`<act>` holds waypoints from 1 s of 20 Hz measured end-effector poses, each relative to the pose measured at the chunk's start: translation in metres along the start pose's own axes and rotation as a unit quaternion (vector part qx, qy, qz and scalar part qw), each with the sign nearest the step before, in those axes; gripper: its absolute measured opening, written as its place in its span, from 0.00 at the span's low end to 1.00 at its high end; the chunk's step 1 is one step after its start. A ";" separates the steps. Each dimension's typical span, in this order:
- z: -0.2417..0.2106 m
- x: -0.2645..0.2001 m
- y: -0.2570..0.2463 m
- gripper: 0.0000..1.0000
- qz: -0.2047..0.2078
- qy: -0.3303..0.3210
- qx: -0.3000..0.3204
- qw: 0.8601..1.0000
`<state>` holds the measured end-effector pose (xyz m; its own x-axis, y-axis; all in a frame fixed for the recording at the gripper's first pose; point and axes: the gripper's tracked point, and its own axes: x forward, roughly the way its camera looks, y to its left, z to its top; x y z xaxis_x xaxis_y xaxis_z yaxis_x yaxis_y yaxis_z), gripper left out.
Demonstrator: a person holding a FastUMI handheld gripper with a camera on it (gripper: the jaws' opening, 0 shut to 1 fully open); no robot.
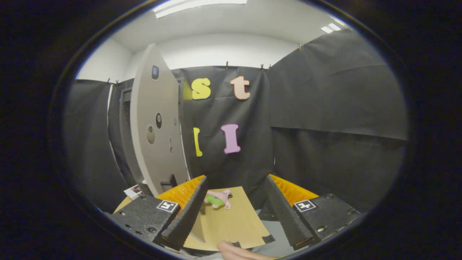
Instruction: Open the shoe cabinet door, grab the shoes and put them into the shoe cabinet, then close the shoe cabinet door.
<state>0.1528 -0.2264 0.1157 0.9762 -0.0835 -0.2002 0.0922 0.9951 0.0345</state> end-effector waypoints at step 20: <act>-0.071 0.058 0.103 0.96 0.061 0.027 0.000 0.998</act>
<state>0.2053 -0.1246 0.0383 0.9680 0.0412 -0.2477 -0.0266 0.9977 0.0620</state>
